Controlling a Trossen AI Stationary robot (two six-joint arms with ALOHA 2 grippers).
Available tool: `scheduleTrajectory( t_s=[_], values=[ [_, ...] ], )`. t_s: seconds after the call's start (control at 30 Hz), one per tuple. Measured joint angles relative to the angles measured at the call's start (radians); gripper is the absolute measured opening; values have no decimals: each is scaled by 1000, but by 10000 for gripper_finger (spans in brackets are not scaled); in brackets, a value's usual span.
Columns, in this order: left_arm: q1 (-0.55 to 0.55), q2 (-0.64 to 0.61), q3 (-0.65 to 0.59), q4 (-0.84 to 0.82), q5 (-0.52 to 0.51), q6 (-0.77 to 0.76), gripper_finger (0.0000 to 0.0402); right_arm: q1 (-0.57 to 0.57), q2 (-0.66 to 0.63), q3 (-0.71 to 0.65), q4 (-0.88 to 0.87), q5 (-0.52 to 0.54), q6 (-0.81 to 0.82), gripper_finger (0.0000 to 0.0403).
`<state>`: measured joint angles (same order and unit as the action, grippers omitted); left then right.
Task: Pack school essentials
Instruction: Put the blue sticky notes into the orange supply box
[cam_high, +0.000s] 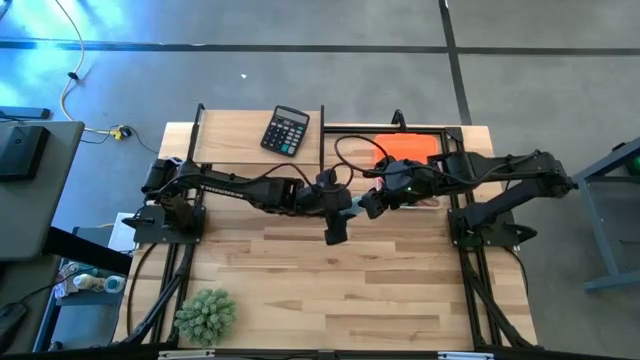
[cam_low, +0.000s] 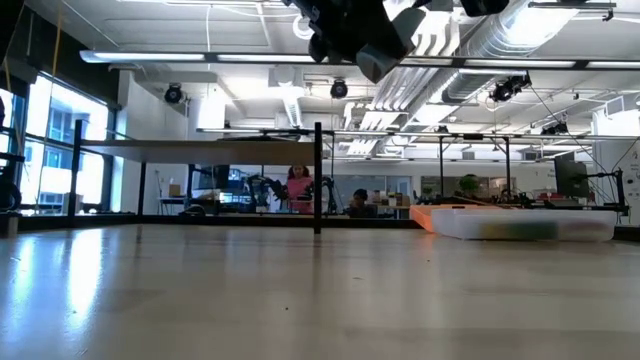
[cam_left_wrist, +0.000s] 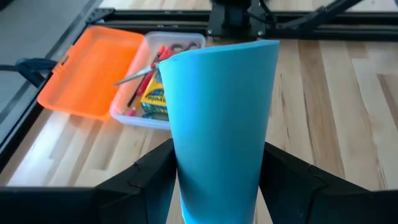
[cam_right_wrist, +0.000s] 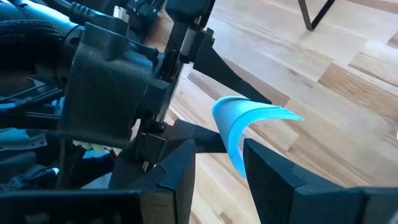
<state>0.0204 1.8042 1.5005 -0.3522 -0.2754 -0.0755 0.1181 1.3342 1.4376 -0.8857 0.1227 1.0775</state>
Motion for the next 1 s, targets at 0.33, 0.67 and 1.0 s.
scheduleTrajectory(
  t_s=[0.33, 0.67, 1.0],
  values=[
    [-1, 0, 0, 75, -7, 1, 195, 0, 19, 0, -18, 2, 27, 126],
    [-1, 0, 0, 94, -32, 53, 195, 0, 29, 0, -20, 10, 48, 77],
    [-1, 0, 0, 92, -31, 54, 195, 0, 29, 0, -19, 9, 43, 17]
  ],
)
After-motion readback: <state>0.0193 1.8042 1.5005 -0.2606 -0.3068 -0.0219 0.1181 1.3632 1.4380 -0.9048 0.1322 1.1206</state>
